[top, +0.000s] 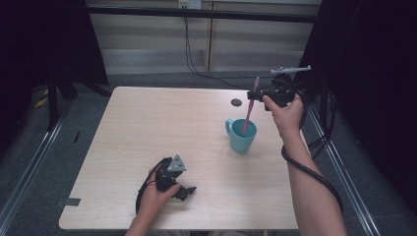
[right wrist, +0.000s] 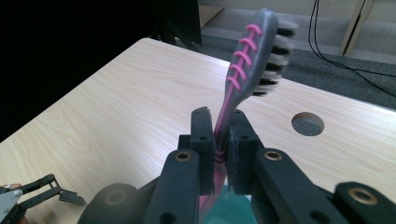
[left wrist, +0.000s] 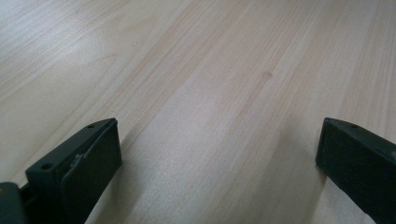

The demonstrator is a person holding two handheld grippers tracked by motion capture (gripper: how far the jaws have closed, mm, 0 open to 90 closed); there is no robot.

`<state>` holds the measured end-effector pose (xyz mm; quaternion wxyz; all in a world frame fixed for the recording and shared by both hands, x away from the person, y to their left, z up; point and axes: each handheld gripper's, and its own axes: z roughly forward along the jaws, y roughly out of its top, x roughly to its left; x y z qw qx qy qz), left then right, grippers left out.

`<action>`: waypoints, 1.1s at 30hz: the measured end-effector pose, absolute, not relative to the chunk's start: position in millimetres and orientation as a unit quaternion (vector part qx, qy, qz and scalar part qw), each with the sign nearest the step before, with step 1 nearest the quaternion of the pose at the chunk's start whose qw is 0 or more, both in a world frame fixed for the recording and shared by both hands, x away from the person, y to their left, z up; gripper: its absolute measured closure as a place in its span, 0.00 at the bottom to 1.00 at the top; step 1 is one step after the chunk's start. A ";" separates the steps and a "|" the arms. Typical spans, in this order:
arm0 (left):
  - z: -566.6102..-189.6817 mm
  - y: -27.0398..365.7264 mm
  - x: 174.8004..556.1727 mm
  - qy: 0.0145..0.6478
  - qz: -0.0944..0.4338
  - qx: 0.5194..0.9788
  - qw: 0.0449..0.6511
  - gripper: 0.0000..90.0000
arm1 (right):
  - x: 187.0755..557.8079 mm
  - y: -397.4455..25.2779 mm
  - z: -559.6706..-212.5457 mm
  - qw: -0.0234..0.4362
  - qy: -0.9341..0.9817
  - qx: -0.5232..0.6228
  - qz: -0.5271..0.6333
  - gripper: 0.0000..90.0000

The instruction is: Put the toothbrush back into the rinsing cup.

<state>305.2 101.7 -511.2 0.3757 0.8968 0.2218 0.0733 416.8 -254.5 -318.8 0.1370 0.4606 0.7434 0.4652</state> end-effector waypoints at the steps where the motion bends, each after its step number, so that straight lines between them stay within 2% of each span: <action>1: -511.3 101.6 305.4 0.221 0.074 0.897 0.376 0.00 | 417.7 -254.4 -320.1 0.138 0.743 0.461 0.465 0.93; 23: -511.2 101.7 305.1 0.222 0.074 0.897 0.375 0.00 | 432.9 -257.4 -346.6 0.154 0.739 0.483 0.443 0.92; 33: -511.5 101.4 305.2 0.222 0.076 0.896 0.377 0.00 | 431.0 -255.1 -359.5 0.145 0.743 0.485 0.437 0.92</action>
